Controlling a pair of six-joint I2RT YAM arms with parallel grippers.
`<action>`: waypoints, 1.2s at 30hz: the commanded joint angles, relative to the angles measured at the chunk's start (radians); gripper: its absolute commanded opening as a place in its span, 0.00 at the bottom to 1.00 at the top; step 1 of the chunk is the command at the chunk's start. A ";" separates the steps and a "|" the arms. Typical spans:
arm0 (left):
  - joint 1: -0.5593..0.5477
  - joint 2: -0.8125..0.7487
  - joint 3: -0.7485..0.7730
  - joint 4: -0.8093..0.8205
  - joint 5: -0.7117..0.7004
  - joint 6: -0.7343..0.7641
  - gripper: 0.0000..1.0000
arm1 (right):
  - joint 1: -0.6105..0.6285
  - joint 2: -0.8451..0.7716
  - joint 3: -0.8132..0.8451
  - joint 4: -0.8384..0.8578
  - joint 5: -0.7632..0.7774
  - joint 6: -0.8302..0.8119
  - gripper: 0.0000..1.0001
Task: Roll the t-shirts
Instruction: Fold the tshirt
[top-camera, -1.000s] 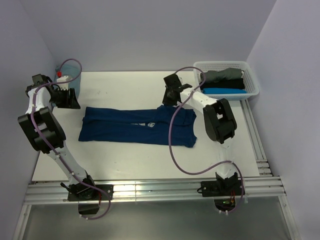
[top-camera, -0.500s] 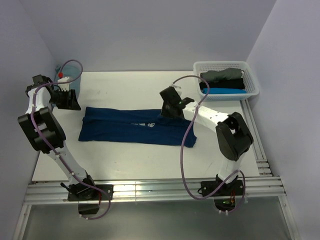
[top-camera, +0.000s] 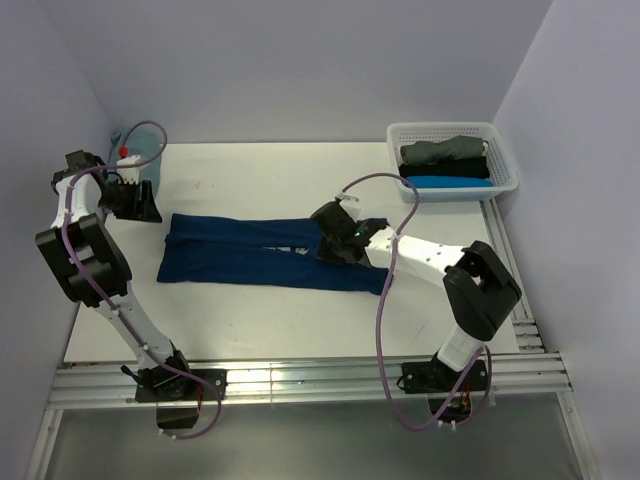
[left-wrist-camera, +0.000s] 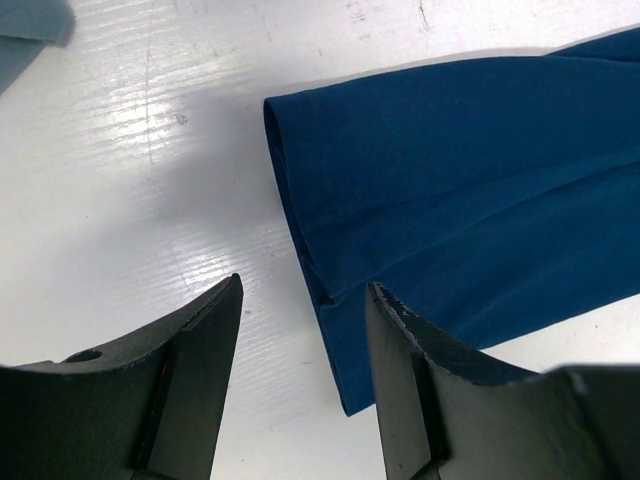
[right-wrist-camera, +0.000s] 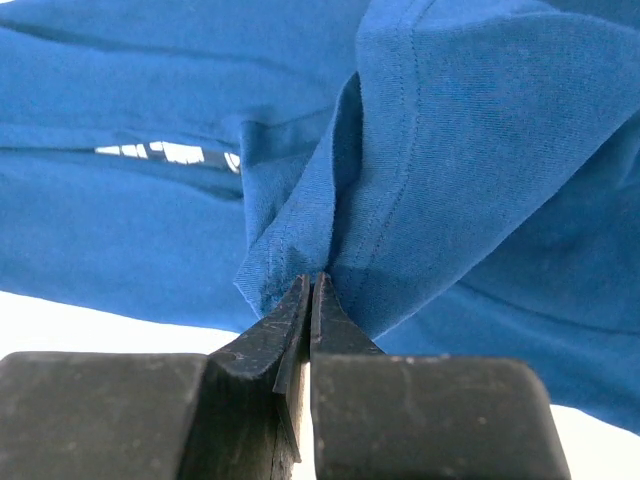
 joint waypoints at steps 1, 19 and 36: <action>0.003 -0.027 0.020 -0.019 0.028 0.036 0.58 | 0.026 -0.047 -0.036 0.017 0.045 0.053 0.00; 0.003 -0.017 0.020 -0.030 0.018 0.044 0.58 | -0.024 -0.116 0.019 -0.053 0.084 -0.021 0.56; 0.001 0.001 0.051 -0.048 0.036 0.038 0.58 | -0.225 0.181 0.254 -0.088 0.005 -0.185 0.54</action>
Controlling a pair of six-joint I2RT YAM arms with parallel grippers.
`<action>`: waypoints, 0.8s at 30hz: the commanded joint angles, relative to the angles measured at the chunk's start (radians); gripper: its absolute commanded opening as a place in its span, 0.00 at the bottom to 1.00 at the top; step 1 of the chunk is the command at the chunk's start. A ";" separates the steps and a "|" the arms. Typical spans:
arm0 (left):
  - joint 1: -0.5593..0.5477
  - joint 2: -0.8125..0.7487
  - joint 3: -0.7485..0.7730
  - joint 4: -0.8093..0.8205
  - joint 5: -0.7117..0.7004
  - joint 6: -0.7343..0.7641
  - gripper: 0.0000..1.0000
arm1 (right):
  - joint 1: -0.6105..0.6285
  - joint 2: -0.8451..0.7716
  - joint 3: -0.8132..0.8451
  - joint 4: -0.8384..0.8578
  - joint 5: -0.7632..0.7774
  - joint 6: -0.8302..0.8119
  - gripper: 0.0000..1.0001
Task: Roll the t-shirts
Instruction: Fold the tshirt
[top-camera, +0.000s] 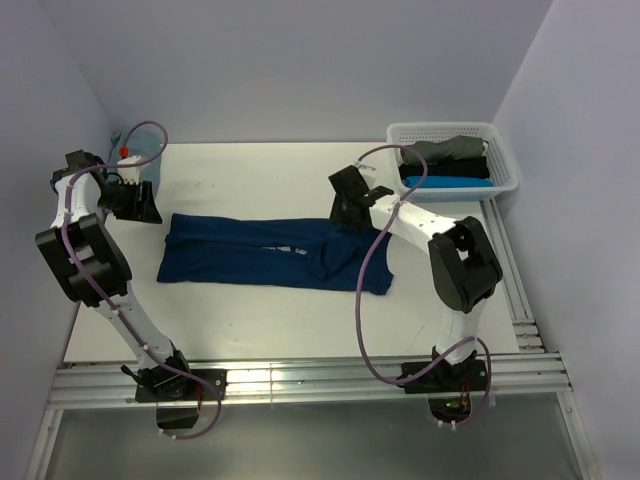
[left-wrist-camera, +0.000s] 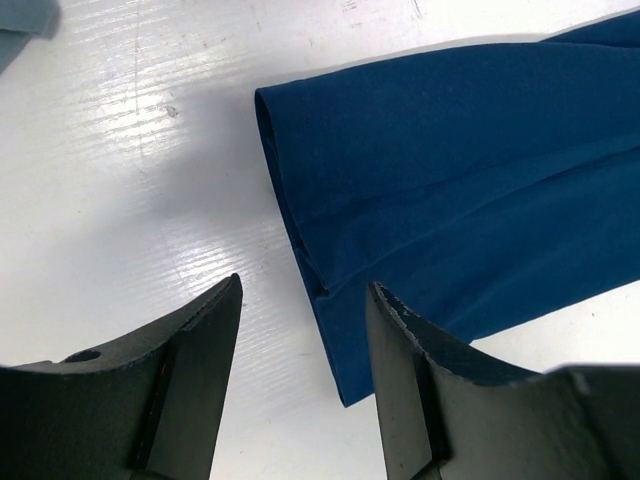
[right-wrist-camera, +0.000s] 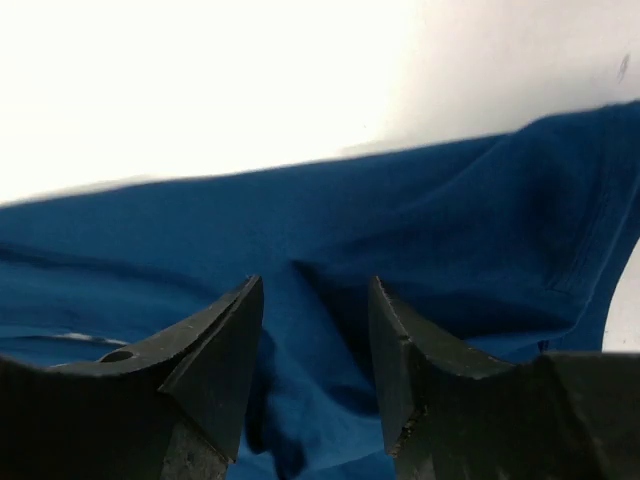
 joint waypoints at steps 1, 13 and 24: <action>0.003 0.002 0.038 -0.013 0.035 0.015 0.58 | -0.004 0.000 0.008 -0.024 -0.008 -0.022 0.53; 0.001 0.007 0.034 -0.010 0.034 0.024 0.58 | 0.020 -0.296 -0.368 0.081 -0.024 0.081 0.17; 0.000 0.013 0.045 -0.021 0.031 0.030 0.58 | 0.076 -0.479 -0.554 0.105 0.004 0.158 0.22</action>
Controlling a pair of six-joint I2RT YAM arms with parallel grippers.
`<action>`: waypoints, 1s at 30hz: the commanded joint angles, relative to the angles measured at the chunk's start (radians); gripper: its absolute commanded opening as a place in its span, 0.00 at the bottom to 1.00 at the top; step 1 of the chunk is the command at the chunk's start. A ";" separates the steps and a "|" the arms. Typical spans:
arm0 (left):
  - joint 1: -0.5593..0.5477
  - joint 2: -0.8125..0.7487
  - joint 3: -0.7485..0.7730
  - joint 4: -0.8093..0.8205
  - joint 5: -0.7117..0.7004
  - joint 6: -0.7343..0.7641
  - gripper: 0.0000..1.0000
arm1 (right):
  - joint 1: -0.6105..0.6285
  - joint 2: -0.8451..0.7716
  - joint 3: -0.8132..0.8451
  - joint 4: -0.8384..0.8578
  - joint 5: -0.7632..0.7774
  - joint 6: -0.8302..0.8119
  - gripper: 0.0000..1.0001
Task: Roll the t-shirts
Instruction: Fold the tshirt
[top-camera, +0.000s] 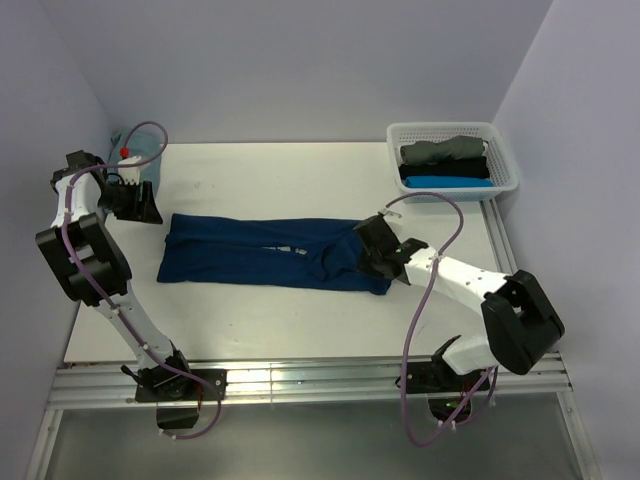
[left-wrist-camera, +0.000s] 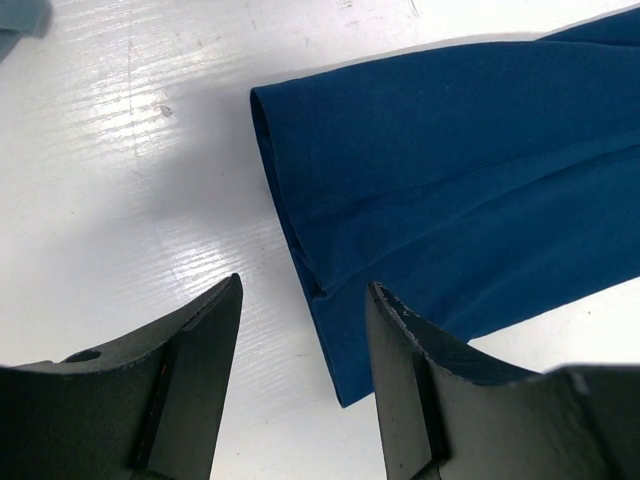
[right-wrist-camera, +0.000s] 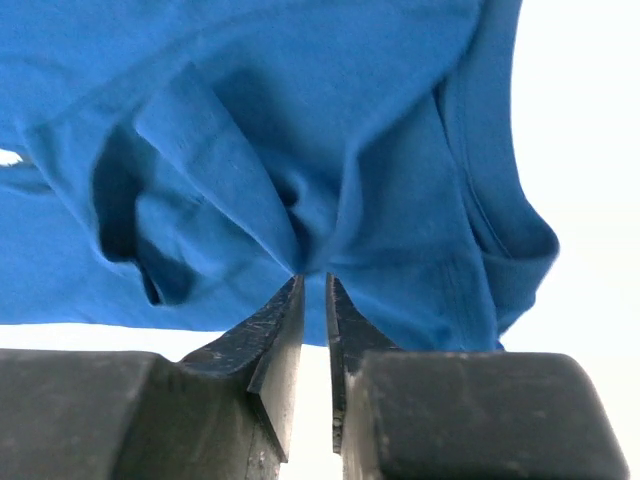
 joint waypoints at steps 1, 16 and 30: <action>0.001 0.005 0.045 -0.016 0.025 0.026 0.58 | 0.007 -0.049 -0.002 0.028 0.035 0.026 0.24; 0.000 -0.022 0.052 -0.031 0.037 0.028 0.58 | 0.020 0.365 0.582 -0.248 0.158 -0.083 0.41; -0.003 -0.047 0.045 -0.051 0.055 0.043 0.59 | 0.053 0.474 0.655 -0.359 0.224 -0.078 0.42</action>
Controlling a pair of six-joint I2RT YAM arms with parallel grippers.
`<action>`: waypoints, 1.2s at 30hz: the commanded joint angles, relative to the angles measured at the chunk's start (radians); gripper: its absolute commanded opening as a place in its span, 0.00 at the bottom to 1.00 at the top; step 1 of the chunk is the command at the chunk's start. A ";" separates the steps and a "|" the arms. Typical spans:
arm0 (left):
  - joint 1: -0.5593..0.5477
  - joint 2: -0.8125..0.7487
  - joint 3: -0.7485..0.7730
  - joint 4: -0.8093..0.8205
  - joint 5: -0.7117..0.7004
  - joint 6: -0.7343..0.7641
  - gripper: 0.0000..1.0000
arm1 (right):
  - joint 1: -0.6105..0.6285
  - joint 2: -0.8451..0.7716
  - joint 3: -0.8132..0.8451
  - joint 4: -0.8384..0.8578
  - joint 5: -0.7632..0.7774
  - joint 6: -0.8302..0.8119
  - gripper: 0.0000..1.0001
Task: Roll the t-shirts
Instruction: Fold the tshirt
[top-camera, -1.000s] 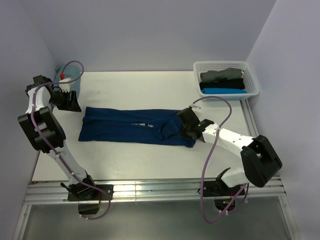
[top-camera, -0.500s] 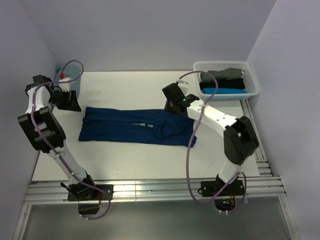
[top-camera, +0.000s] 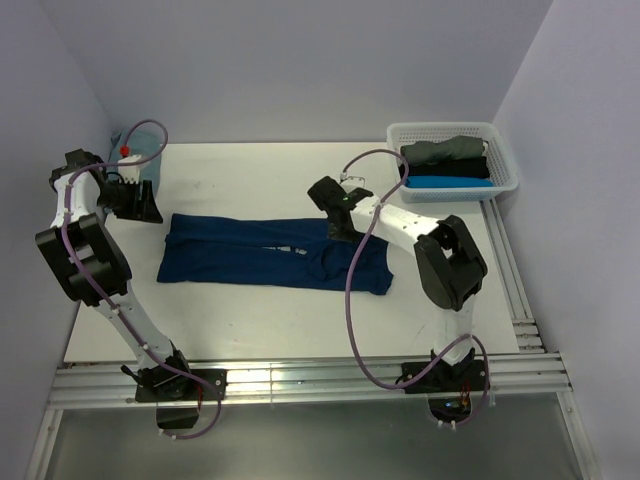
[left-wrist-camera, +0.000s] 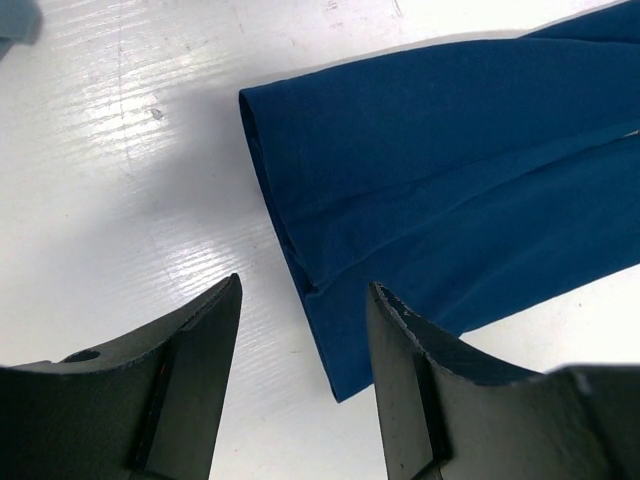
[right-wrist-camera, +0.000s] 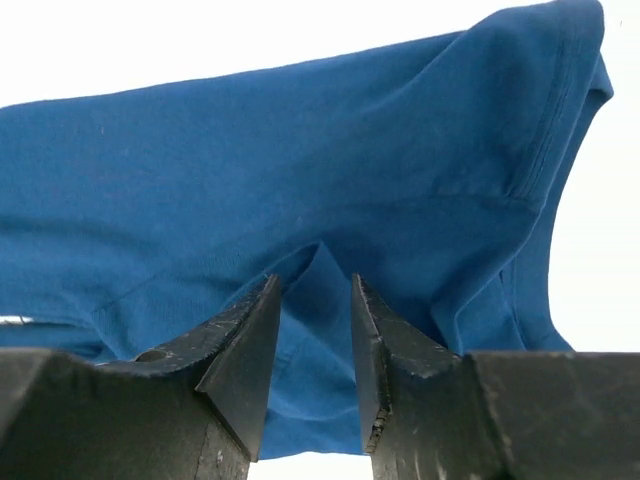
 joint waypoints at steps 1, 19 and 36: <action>-0.009 -0.051 0.020 -0.020 0.039 0.032 0.59 | 0.019 -0.041 0.008 -0.026 0.037 0.004 0.41; -0.060 -0.117 -0.040 -0.019 0.033 0.032 0.59 | 0.037 -0.178 -0.182 -0.014 0.052 0.050 0.00; -0.167 -0.198 -0.098 -0.014 0.050 0.009 0.60 | 0.043 -0.016 0.048 -0.052 0.070 0.022 0.41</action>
